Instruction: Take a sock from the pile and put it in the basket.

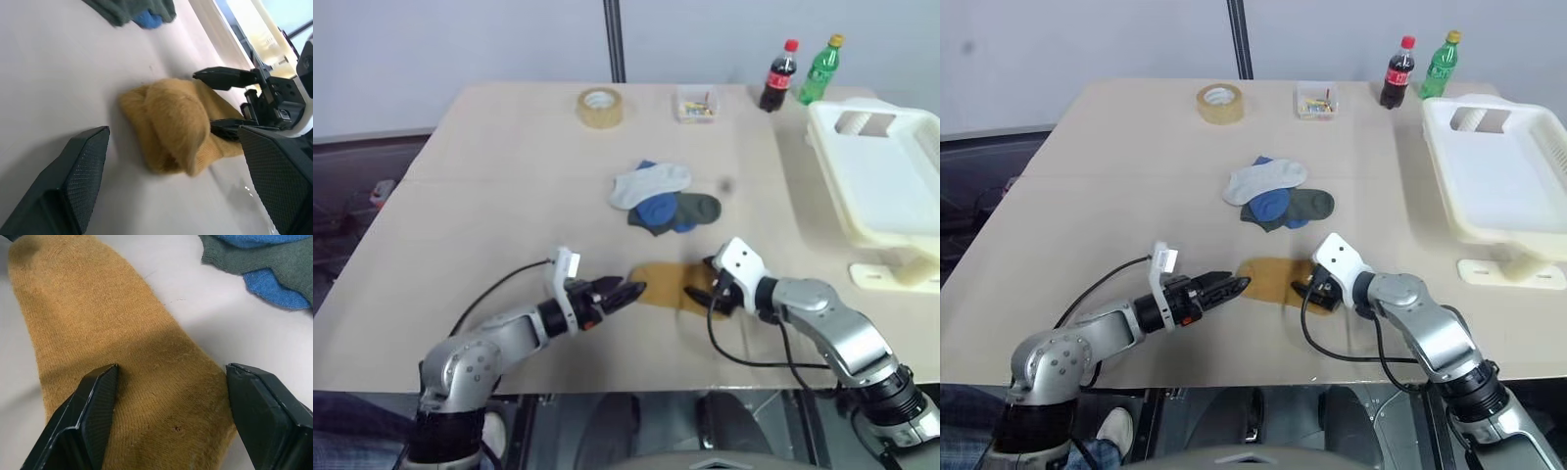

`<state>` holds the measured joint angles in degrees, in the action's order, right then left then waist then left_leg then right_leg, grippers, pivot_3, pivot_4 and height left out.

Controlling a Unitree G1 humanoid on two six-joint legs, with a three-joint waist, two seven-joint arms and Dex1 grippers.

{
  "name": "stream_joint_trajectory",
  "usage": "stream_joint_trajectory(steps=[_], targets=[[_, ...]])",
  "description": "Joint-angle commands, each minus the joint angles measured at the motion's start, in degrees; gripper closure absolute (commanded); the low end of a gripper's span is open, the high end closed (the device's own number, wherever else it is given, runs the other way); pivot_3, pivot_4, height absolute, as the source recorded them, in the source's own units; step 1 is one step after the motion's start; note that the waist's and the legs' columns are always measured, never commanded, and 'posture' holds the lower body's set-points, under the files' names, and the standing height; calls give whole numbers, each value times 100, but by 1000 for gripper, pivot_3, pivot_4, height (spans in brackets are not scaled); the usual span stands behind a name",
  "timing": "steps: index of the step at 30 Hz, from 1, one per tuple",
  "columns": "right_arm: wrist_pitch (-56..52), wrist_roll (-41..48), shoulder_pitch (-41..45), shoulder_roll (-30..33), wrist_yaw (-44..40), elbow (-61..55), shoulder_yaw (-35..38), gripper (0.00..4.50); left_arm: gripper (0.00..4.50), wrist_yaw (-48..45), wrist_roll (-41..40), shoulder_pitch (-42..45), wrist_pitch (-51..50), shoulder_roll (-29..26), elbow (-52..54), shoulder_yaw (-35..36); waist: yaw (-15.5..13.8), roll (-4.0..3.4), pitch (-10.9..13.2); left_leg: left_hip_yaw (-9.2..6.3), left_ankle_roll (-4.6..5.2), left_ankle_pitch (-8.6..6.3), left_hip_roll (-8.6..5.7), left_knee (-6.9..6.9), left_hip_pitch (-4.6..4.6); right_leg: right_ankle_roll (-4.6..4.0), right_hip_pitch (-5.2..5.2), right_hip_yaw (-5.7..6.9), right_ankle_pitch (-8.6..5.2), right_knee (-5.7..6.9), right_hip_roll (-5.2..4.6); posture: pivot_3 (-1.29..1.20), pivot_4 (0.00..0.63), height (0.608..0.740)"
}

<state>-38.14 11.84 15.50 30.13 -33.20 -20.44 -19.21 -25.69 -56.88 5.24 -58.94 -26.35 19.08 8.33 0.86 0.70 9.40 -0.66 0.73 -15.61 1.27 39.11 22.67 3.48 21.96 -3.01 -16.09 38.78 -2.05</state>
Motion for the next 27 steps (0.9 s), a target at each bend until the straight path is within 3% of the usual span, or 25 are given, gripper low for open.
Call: stream_joint_trajectory(steps=[1, 15, 22, 27], targets=[[-78, -138, -117, -8, 34, 18, -20, 870, 18, 103, -168, 190, -454, 156, -272, -232, -6, 1, -1, -2, 0, 0, 0, 0, -1, 0, -3, 1, 0, 0, 0, 0, 150, 740], [-170, -254, -232, -138, 154, -80, 56, 870, 18, -191, -180, 1048, -852, 927, -1270, -460, -5, 5, -6, -18, -1, 0, -3, 0, -8, 0, -26, 16, 0, -18, -2, 0, 150, 740], [-147, -291, -211, -82, 173, -47, 179, 870, 18, -499, -1138, 1285, -1168, 1109, -1522, 249, -2, 8, -4, -22, -1, 0, -2, -2, -4, 0, -25, 20, 0, -25, -2, 0, 150, 740], [-141, -298, -192, -125, 206, -21, 190, 870, 18, -514, -1451, 1261, -1336, 1115, -1443, 334, -5, 8, -3, -30, -1, 0, -1, -2, 1, 0, -25, 27, 0, -28, -4, 0, 150, 740]])
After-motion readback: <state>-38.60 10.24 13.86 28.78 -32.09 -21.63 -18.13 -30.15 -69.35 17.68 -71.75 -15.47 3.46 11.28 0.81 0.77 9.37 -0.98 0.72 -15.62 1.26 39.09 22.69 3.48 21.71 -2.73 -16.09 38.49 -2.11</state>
